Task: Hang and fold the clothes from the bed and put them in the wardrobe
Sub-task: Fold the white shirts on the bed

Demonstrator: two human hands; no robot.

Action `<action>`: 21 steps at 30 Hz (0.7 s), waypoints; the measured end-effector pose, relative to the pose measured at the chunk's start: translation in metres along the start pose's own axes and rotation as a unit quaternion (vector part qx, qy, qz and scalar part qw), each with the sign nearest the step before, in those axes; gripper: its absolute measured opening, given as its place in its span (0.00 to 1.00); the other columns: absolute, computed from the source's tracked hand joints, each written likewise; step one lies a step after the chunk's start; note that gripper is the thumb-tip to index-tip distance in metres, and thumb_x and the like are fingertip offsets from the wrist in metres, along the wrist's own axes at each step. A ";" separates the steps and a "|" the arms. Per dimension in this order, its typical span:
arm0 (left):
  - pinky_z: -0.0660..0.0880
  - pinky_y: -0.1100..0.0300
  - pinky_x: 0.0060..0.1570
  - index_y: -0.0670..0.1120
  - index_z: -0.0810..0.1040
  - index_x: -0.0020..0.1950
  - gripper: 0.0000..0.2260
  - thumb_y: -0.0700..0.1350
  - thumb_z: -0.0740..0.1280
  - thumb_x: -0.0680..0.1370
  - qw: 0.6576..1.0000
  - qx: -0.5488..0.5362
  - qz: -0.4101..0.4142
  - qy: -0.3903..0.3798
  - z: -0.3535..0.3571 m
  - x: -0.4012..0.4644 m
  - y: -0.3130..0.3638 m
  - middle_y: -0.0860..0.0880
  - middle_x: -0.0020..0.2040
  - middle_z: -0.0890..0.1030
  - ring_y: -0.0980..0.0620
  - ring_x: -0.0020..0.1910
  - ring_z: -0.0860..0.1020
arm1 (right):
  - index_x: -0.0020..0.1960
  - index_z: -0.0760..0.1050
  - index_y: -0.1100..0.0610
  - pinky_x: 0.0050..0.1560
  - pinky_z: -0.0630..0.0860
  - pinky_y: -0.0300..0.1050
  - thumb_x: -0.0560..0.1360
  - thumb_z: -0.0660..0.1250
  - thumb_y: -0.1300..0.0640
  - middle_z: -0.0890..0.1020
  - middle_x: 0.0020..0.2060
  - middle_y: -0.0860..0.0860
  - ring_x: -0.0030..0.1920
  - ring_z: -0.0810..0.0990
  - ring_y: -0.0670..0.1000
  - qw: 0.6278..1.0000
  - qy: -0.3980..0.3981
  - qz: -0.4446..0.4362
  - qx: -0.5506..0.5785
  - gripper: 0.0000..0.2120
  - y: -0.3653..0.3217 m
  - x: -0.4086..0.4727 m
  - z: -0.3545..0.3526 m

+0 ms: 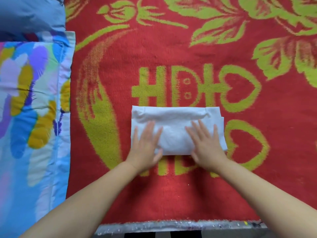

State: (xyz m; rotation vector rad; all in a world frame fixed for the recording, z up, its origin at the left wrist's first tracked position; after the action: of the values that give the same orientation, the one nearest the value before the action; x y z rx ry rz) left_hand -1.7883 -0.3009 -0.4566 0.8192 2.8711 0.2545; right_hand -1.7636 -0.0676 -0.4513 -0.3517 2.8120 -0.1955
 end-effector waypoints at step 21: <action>0.63 0.43 0.66 0.53 0.53 0.78 0.32 0.34 0.59 0.77 0.985 0.040 -0.088 -0.141 -0.197 0.012 -0.023 0.48 0.76 0.59 0.44 0.74 0.58 | 0.70 0.66 0.48 0.57 0.74 0.56 0.74 0.59 0.67 0.73 0.64 0.53 0.60 0.76 0.60 0.995 -0.101 0.021 0.009 0.28 -0.070 0.043 -0.202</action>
State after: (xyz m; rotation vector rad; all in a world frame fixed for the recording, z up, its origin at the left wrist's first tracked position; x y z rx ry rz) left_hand -1.8467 -0.3379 -0.2707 0.5573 2.6767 0.0014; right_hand -1.8512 -0.1262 -0.2602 -0.2900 2.6141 -0.1647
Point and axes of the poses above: each hand's wrist, its own x-axis towards the middle knuckle, its own z-axis out of the palm, y = z × x, the point moved 1 cm from there along x, towards the middle knuckle
